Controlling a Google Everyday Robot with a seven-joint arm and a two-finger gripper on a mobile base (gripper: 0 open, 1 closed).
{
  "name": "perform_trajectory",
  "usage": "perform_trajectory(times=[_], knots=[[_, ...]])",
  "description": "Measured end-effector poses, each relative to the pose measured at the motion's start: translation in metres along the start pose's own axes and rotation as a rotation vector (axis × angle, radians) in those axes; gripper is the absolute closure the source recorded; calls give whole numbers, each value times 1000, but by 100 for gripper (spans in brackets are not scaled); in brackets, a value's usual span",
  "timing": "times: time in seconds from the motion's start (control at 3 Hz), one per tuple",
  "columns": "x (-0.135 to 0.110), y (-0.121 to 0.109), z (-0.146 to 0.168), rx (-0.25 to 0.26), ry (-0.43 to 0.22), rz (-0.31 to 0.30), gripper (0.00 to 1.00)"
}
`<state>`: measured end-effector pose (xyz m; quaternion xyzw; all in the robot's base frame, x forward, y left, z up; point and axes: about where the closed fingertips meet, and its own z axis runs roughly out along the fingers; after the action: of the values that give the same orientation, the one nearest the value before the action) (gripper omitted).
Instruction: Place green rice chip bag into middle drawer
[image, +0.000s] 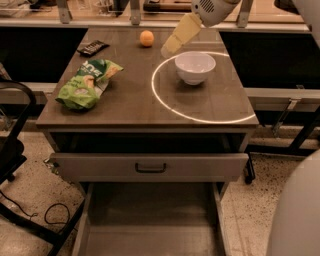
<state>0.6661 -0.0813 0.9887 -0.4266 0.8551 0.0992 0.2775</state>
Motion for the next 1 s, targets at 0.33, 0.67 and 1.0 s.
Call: perform_trajectory(times=[0.33,0.67,1.0], knots=[[1,0,0,-1,1,-12,0],[-6,6,22,-27,-27,2,0],[-34,31,70,-107,-47,-51,0]])
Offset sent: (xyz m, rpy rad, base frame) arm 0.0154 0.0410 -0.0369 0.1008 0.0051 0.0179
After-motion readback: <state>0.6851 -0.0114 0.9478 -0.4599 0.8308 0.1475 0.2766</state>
